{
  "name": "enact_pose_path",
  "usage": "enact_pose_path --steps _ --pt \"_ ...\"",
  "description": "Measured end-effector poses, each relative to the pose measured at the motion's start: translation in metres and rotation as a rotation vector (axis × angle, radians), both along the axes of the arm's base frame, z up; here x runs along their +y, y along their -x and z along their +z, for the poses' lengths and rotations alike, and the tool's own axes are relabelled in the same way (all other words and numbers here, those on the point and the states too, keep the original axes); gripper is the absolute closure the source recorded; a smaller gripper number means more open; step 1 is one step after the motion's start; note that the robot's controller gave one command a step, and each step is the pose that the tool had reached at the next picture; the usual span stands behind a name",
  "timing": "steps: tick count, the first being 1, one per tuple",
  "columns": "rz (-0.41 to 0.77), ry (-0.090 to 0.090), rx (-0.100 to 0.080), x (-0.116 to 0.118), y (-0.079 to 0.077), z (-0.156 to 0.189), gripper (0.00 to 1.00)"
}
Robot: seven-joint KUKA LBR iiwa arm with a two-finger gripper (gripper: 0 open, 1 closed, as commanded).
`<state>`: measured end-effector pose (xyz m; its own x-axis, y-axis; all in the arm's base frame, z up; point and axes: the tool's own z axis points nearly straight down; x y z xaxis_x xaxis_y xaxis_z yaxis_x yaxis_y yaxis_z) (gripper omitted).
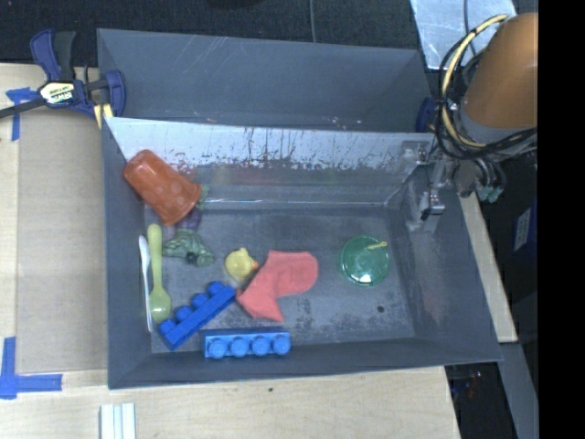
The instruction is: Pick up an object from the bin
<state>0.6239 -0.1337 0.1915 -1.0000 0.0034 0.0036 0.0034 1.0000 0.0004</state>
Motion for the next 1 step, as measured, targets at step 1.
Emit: enact_pose_path --steps 1 --pt "0.003 0.001 -0.008 0.0005 -0.0018 0.0042 0.00"
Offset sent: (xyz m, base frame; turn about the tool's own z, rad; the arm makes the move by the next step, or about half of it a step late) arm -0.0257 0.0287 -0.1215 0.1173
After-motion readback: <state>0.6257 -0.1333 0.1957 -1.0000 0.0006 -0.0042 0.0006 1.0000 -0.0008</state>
